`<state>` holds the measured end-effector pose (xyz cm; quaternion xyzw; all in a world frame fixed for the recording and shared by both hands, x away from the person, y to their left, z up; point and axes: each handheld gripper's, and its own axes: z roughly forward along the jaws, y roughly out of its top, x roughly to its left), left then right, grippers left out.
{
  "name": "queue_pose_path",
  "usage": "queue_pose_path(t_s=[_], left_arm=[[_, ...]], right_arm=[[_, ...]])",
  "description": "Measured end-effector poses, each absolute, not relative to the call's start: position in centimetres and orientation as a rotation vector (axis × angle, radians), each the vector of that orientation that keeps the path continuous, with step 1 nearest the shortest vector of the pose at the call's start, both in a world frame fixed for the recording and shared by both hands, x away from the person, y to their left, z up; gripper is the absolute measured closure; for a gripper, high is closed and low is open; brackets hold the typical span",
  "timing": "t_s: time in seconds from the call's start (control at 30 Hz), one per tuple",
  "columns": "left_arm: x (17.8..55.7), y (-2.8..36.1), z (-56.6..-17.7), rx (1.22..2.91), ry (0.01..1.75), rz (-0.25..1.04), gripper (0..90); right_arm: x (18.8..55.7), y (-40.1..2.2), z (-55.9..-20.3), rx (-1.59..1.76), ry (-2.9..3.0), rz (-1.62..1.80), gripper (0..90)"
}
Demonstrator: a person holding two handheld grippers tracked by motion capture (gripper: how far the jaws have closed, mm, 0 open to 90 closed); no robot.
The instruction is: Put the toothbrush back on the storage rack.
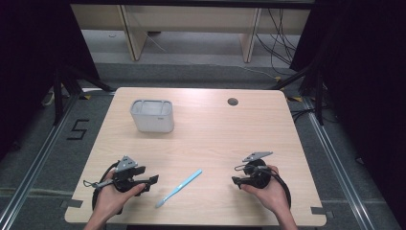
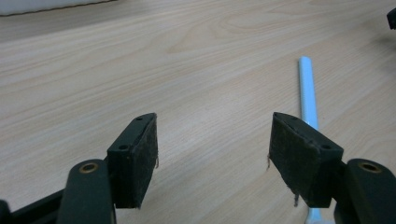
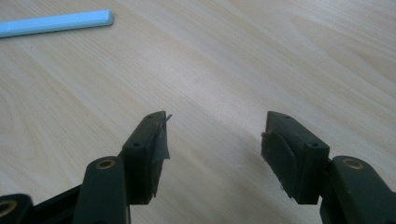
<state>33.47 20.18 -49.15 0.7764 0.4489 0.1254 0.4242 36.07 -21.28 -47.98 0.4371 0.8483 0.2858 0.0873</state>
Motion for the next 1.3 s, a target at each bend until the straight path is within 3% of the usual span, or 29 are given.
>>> queue_pose_path(t_s=[0.43, 0.6, 0.93, 1.3], left_arm=[[33.7, 18.1, -47.2, 2.053, 1.029, 0.268, 42.7], [33.9, 16.8, -46.0, 2.184, 1.005, 0.17, 45.4], [34.8, 13.5, -45.6, 2.458, 0.861, 0.111, 52.8], [36.5, 9.4, -45.4, 2.682, 0.829, 0.049, 58.2]], right_arm=[[36.2, -21.1, -48.0, 1.302, 2.539, 0.838, 38.6], [36.1, -20.7, -47.7, 1.303, 2.556, 0.828, 38.6], [36.0, -20.5, -47.7, 1.282, 2.582, 0.821, 38.9], [36.1, -20.5, -47.6, 1.238, 2.608, 0.807, 39.2]])
